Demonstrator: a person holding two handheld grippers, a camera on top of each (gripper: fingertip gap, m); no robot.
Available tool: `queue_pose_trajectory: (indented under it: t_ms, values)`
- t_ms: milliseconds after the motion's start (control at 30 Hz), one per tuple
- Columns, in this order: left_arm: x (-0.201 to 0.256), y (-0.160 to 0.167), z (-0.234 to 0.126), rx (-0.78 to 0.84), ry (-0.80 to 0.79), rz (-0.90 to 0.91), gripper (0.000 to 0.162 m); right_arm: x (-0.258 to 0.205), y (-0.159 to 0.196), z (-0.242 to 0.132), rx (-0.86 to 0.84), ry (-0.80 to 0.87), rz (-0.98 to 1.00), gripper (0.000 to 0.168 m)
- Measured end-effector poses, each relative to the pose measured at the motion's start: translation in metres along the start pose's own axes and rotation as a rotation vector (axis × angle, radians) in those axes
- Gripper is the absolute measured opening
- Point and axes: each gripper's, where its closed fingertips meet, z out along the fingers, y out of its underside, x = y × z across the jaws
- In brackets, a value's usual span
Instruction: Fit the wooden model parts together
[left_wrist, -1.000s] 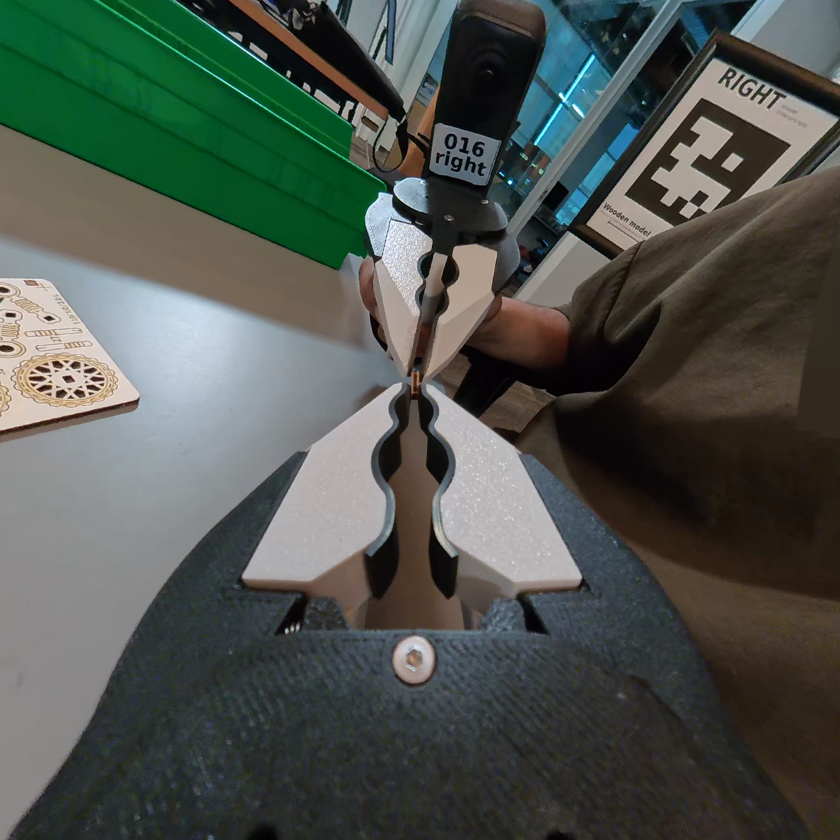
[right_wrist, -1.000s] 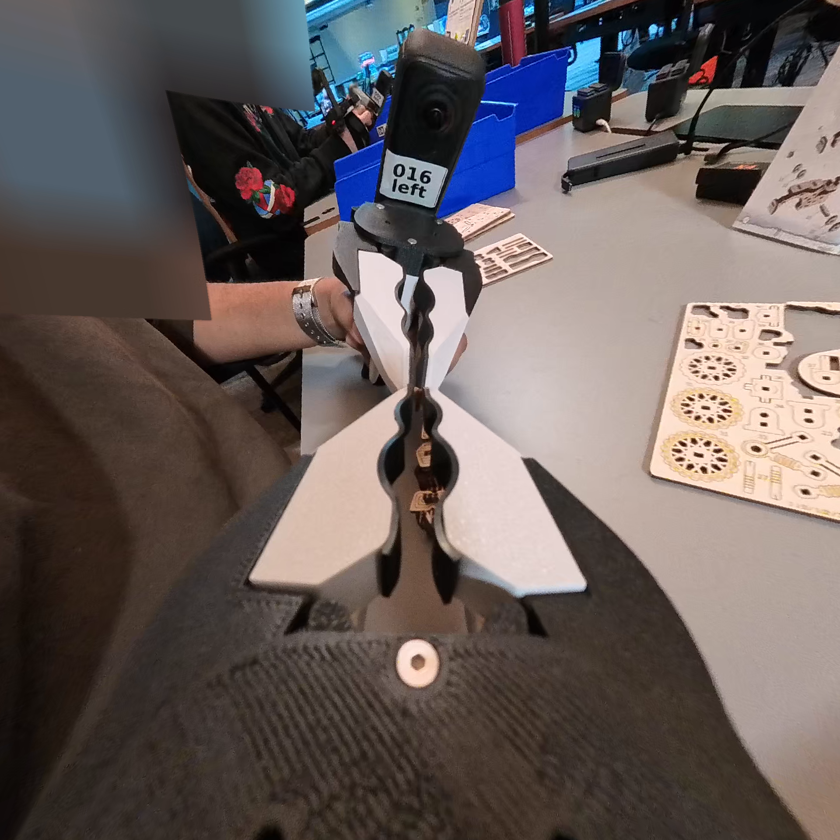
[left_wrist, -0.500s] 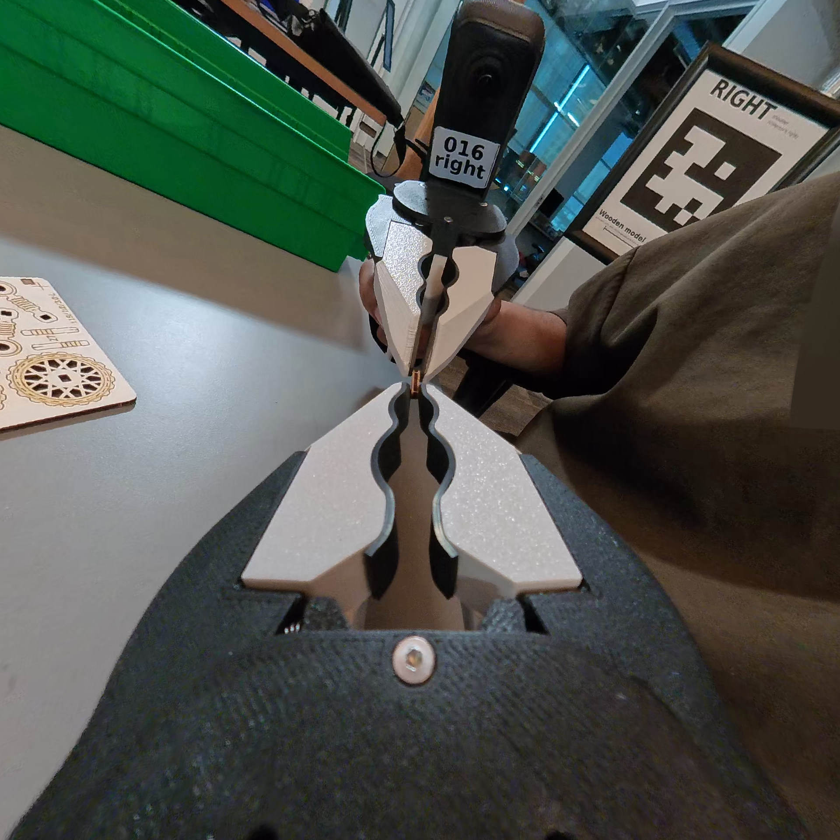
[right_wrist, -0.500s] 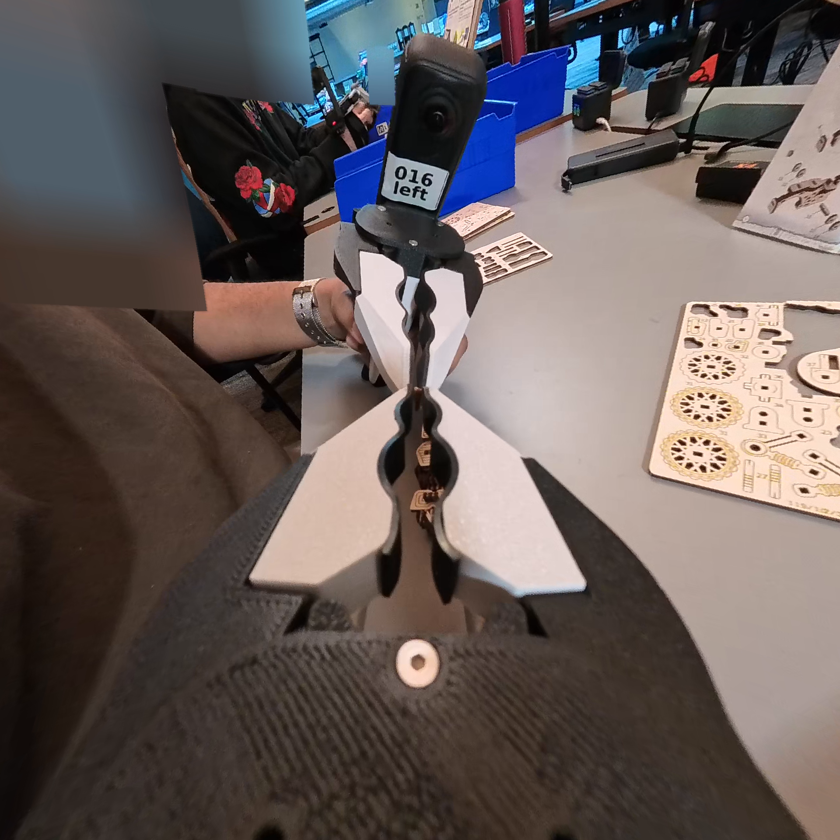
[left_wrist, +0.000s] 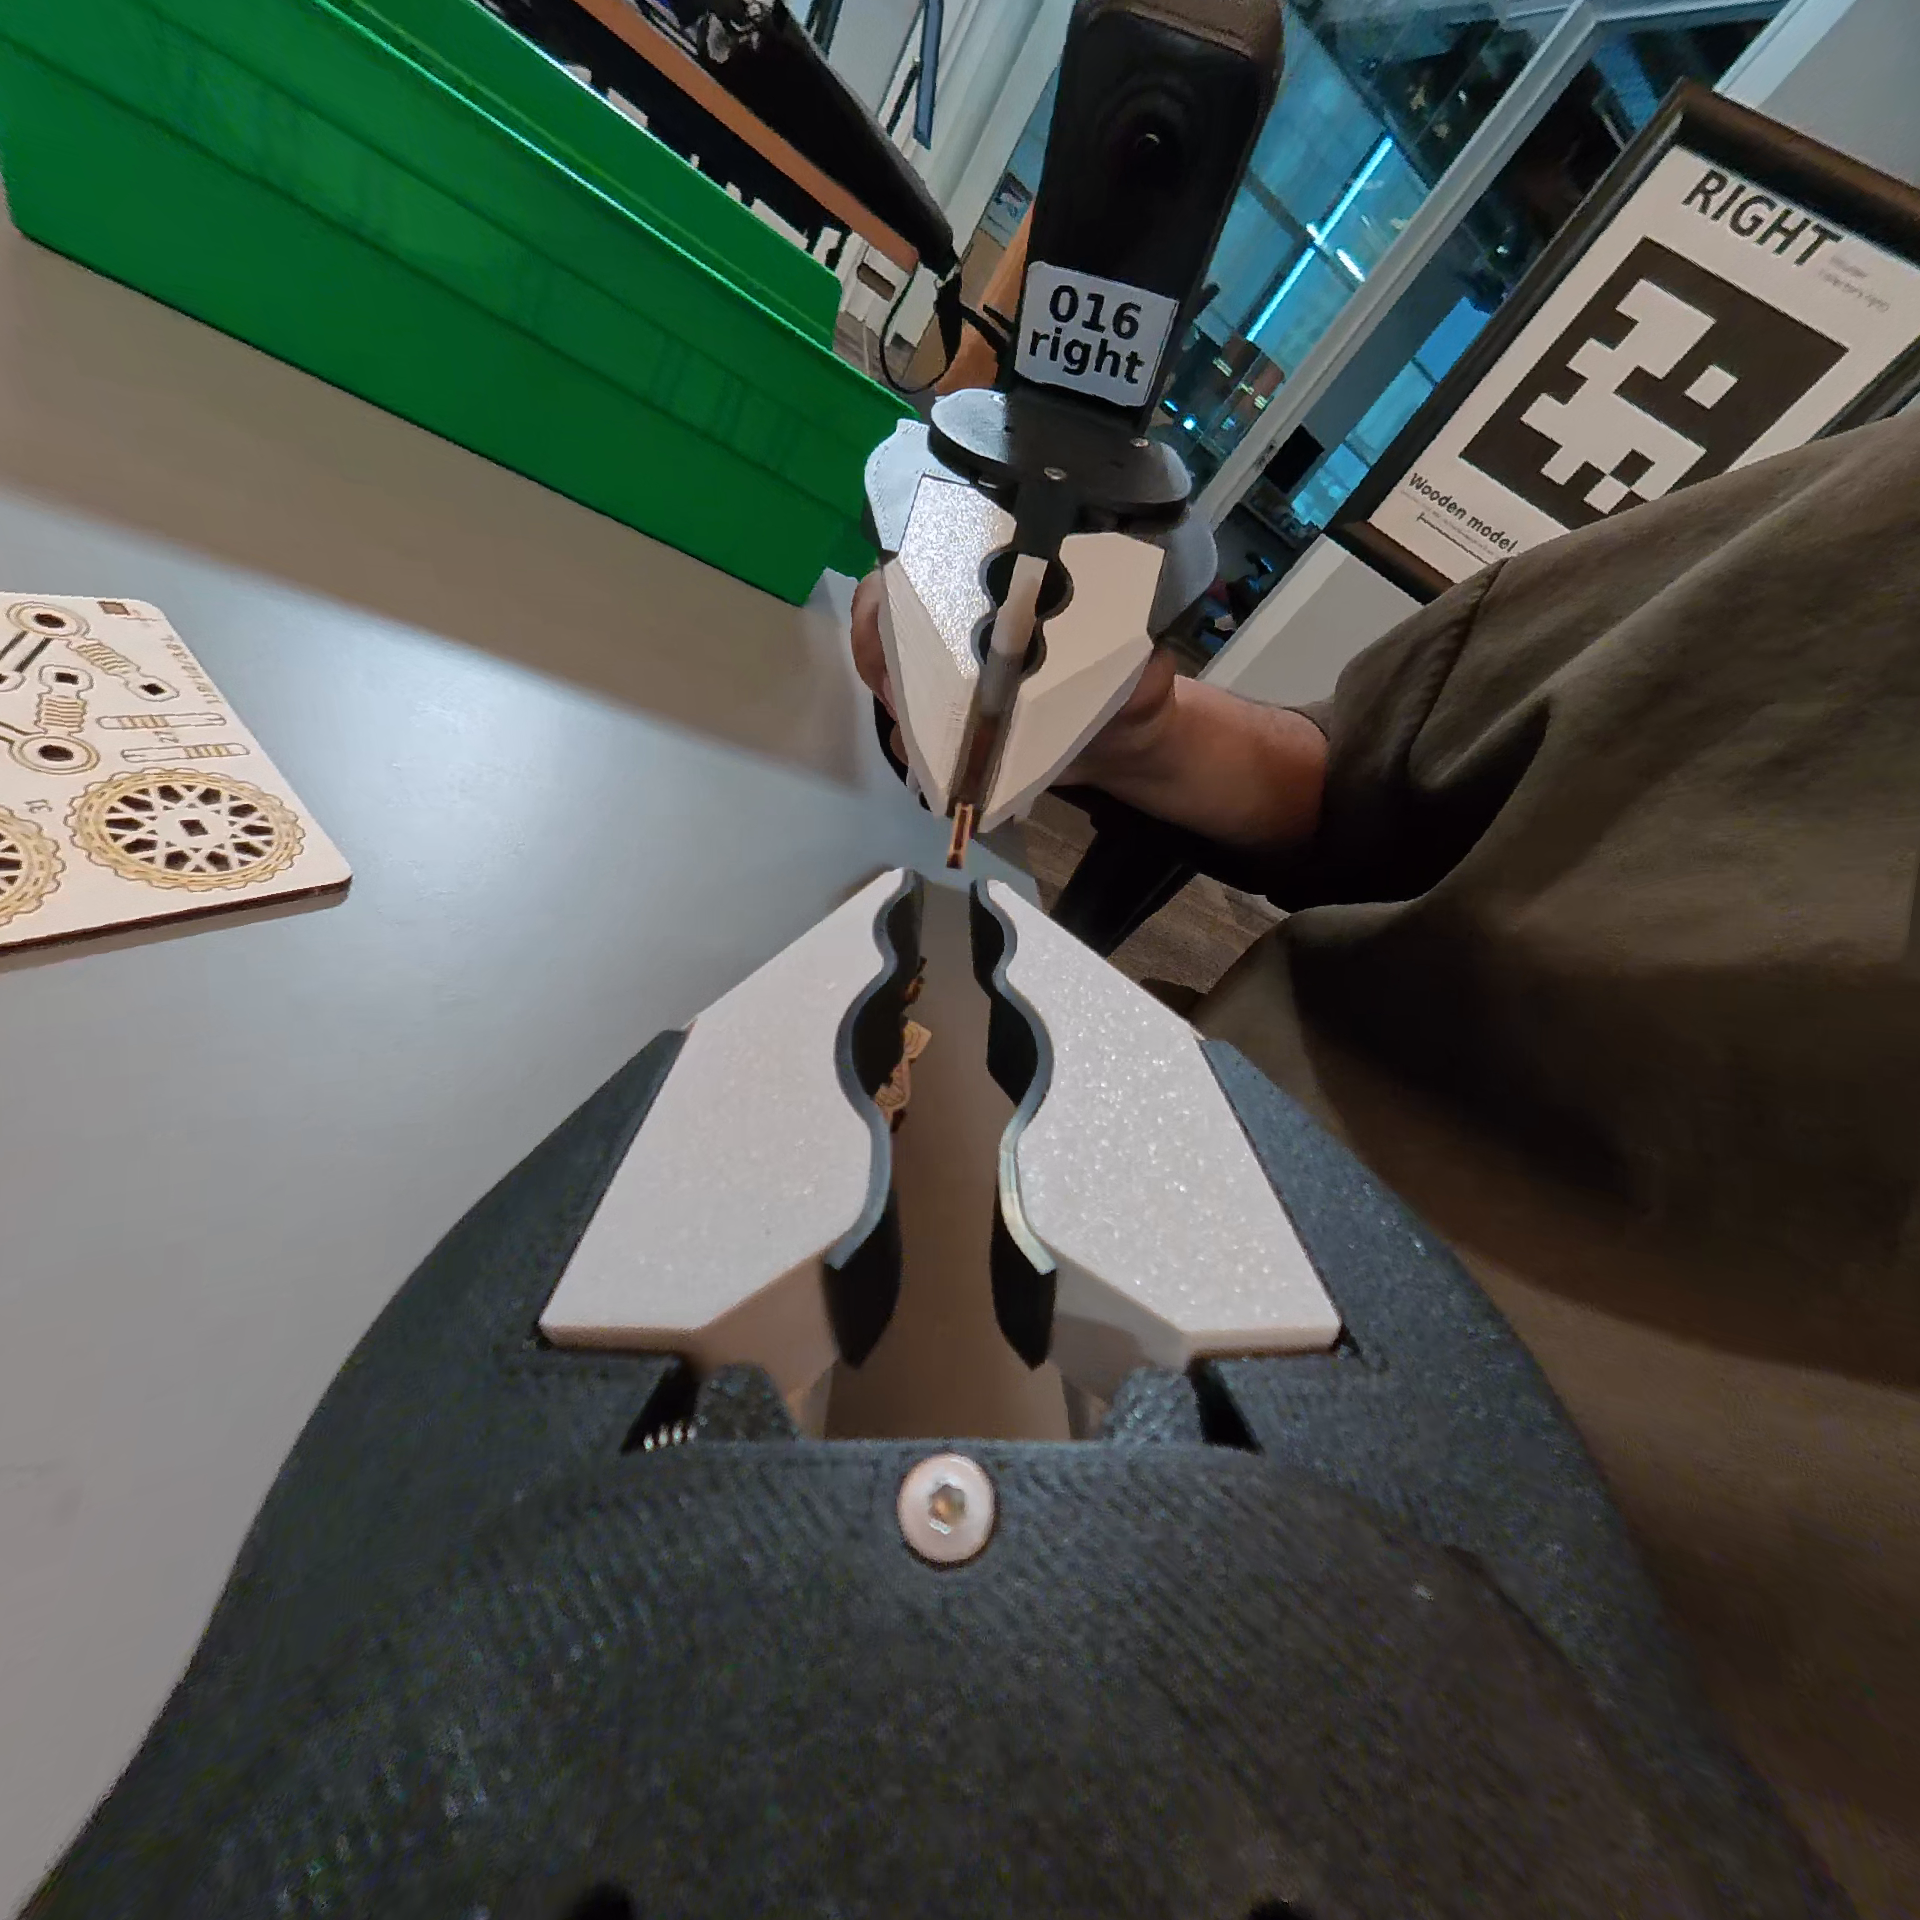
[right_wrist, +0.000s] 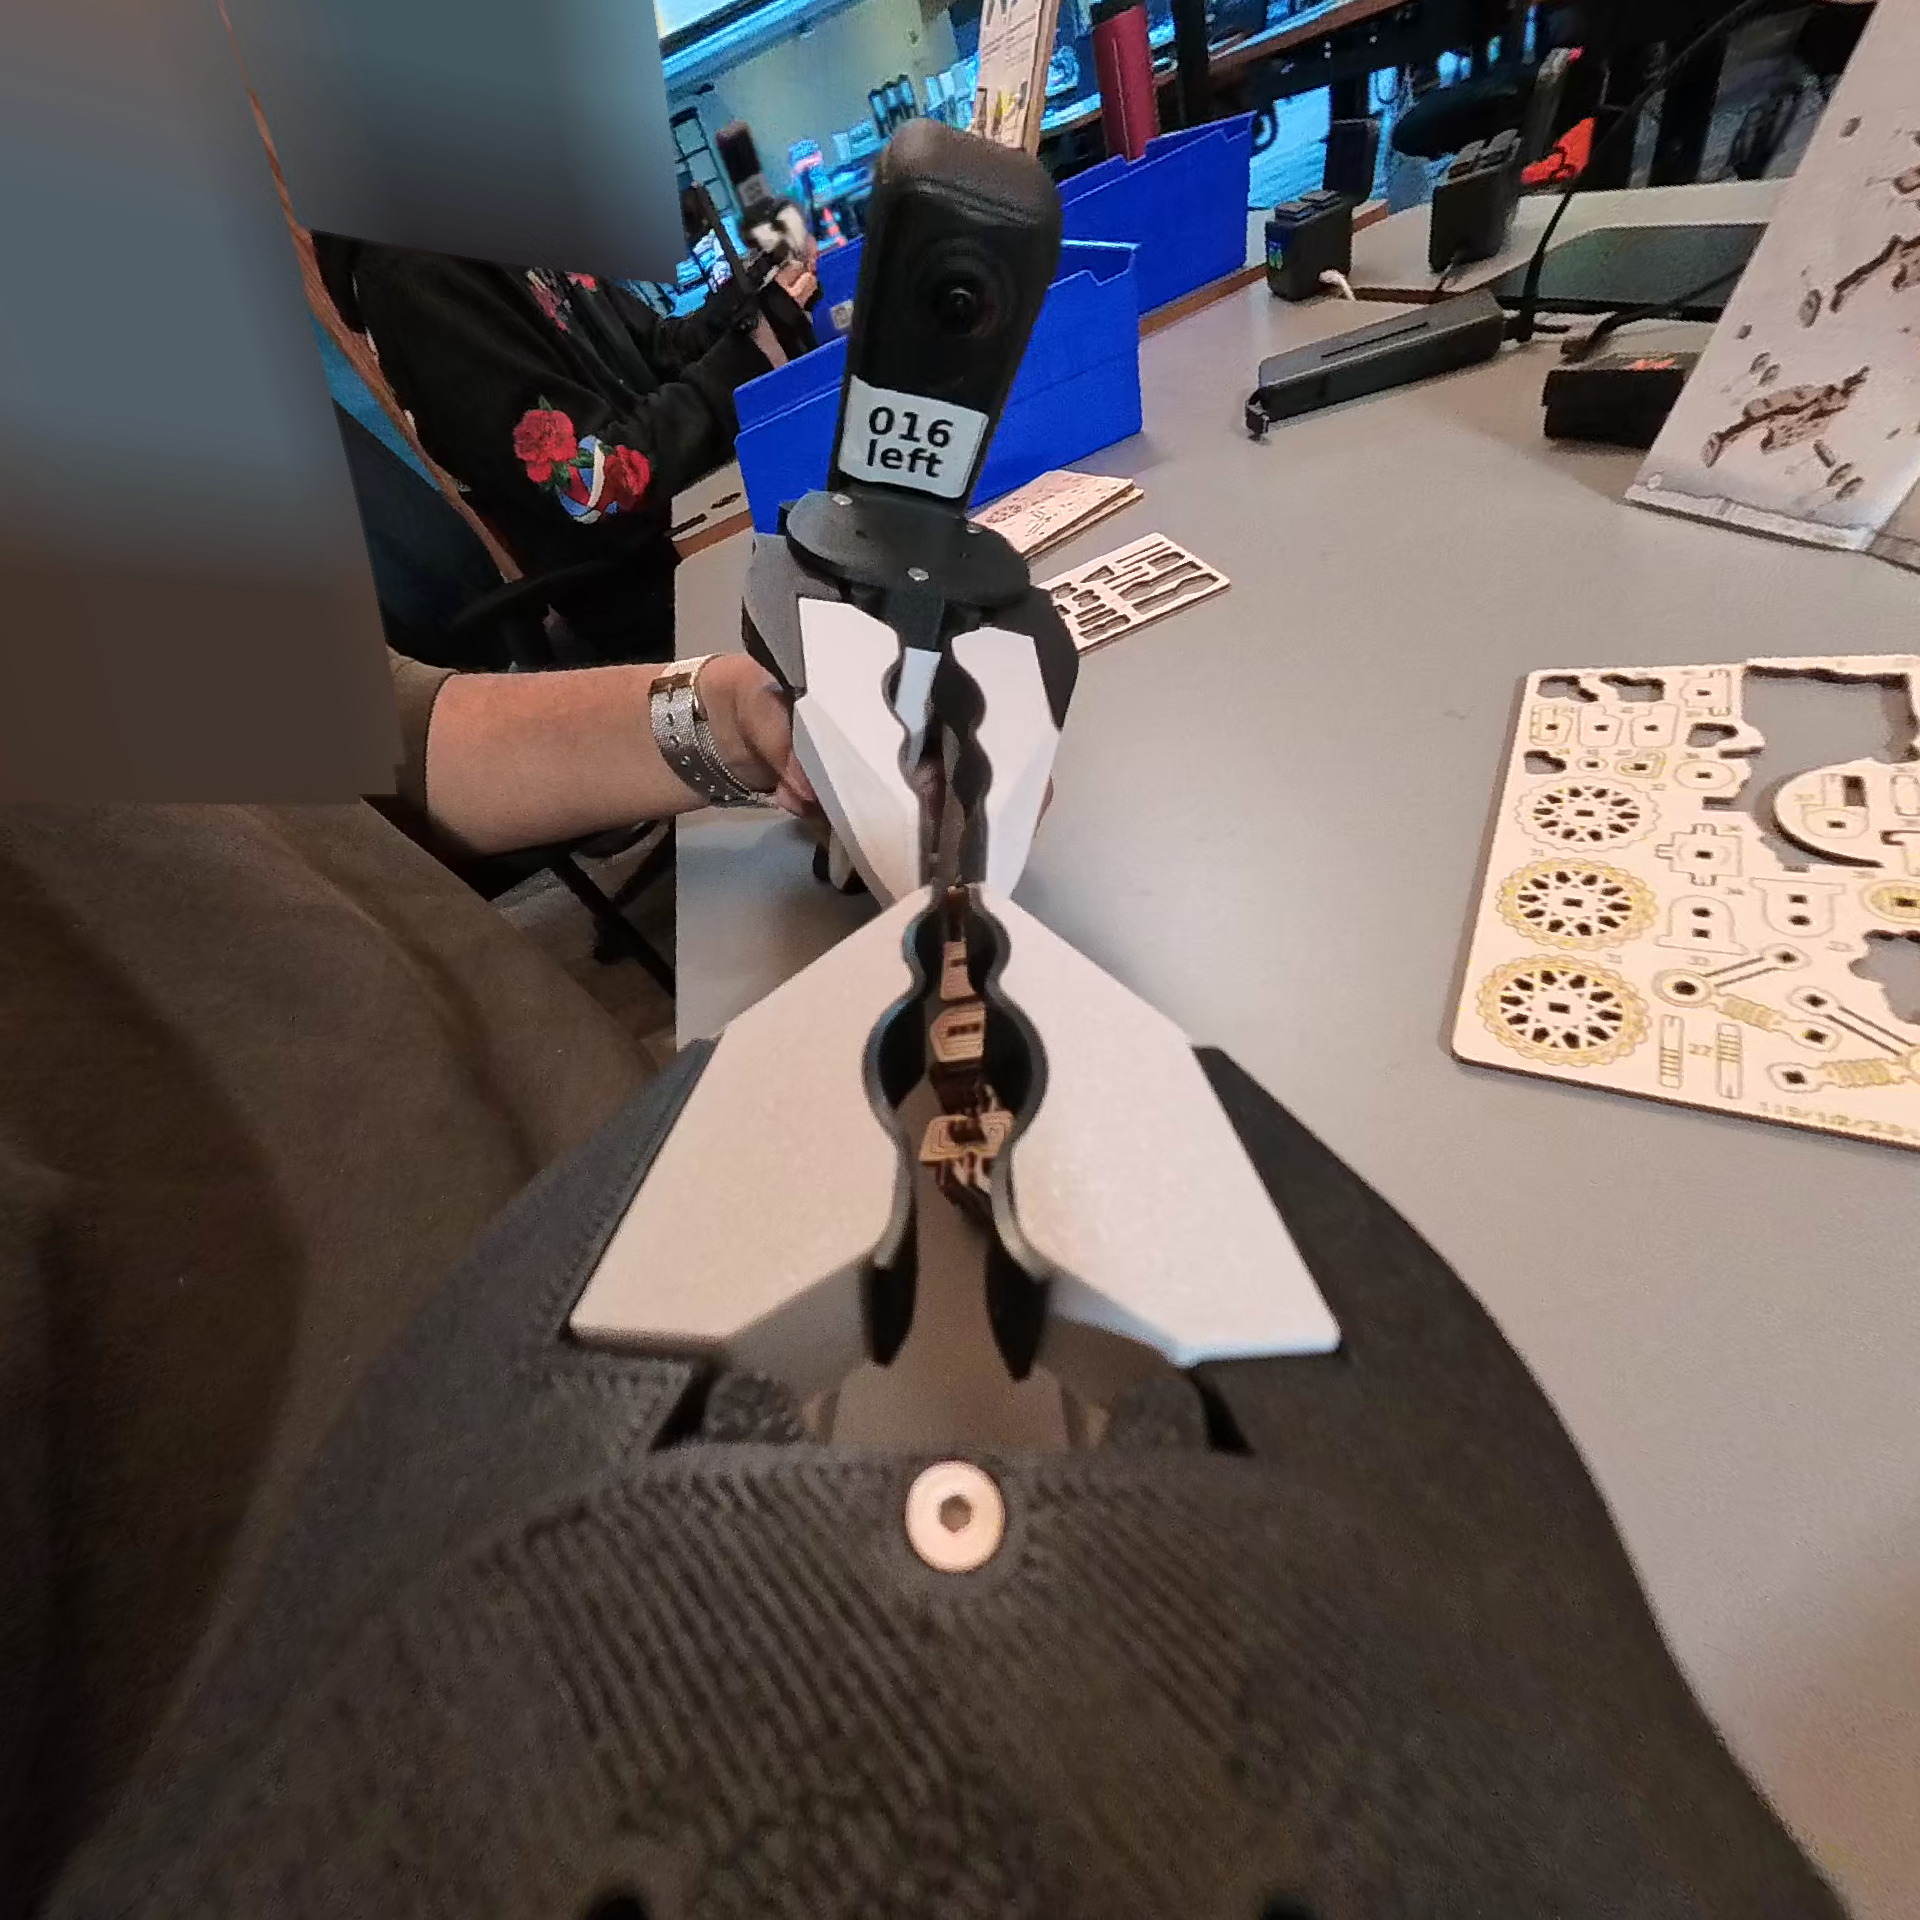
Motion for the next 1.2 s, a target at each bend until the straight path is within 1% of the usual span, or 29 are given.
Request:
queue_pose_trajectory:
  t_ms: [100, 300, 433, 600, 700, 800, 933, 1033, 1133, 1200]
  values:
    - [-0.004, 0.0, -0.001, 0.002, -0.02, -0.003, 0.012, 0.006, 0.001, -0.002, -0.001, 0.019, 0.033, 0.001]
    - [-0.009, -0.003, -0.003, 0.024, -0.052, 0.006, 0.013, 0.011, 0.001, -0.004, 0.016, 0.018, 0.09, 0.001]
    - [-0.009, -0.01, -0.004, 0.053, -0.09, 0.059, 0.013, 0.012, 0.003, -0.002, 0.01, 0.014, 0.125, 0.001]
    - [-0.008, -0.01, -0.001, 0.034, -0.147, 0.153, 0.012, 0.012, 0.001, 0.0, 0.038, -0.01, 0.204, 0.001]
    - [-0.008, -0.009, 0.001, 0.024, -0.168, 0.181, 0.01, 0.011, -0.001, 0.0, 0.065, -0.035, 0.257, 0.001]
    - [-0.006, -0.01, 0.001, 0.027, -0.161, 0.174, 0.002, 0.009, -0.005, -0.001, 0.091, -0.067, 0.296, 0.001]
    - [-0.004, -0.013, 0.0, 0.049, -0.14, 0.156, 0.001, 0.008, -0.007, -0.001, 0.111, -0.079, 0.311, 0.001]
    - [-0.007, -0.013, 0.0, 0.043, -0.179, 0.195, 0.006, 0.009, -0.006, -0.002, 0.111, -0.082, 0.33, 0.001]
    - [-0.01, -0.013, 0.001, 0.028, -0.255, 0.291, 0.017, 0.012, -0.005, -0.002, 0.111, -0.077, 0.36, 0.001]
    - [-0.013, -0.013, 0.002, 0.011, -0.315, 0.361, 0.018, 0.013, -0.004, -0.001, 0.114, -0.075, 0.387, 0.001]
